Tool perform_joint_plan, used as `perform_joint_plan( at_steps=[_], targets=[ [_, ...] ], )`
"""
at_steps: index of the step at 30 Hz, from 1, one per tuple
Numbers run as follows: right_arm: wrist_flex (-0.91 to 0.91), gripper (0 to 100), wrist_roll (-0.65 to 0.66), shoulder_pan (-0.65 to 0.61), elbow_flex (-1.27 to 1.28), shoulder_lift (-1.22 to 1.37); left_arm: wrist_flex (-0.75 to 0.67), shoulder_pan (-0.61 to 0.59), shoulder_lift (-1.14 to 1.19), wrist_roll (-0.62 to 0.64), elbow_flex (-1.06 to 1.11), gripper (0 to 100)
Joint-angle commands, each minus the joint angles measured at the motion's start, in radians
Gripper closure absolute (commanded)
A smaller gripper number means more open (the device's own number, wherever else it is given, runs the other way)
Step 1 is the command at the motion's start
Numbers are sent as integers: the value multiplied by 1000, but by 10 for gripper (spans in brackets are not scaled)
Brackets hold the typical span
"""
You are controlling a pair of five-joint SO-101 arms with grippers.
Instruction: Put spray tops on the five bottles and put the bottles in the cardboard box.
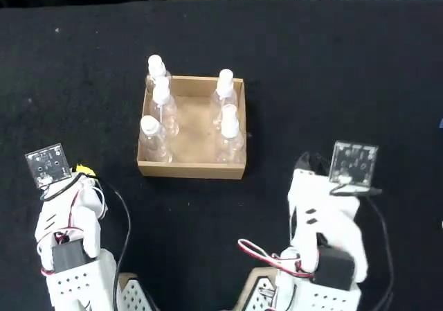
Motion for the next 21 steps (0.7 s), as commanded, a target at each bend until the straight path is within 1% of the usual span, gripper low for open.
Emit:
perform_joint_plan(
  at_steps=[1,6,9,12,15,16,18,19,21],
  targets=[
    [-23,986,6,-14,107,-101,15,2,-12,0,-50,971],
    [-103,986,5,-9,271,-84,75,4,-14,0,-85,971],
    [-8,987,3,-11,282,-97,72,4,-14,0,-79,971],
    [178,987,-2,-11,283,-96,63,28,-14,0,-54,970],
    [152,987,3,-15,283,-96,-32,99,-11,0,35,970],
    [166,987,3,-15,283,-97,-34,120,-8,0,31,970],
    [172,987,3,-15,283,-97,32,133,0,0,33,970],
    [172,987,3,-14,283,-97,87,133,3,3,31,970],
    [172,987,3,-14,283,-97,242,133,2,3,31,970]
  ],
)
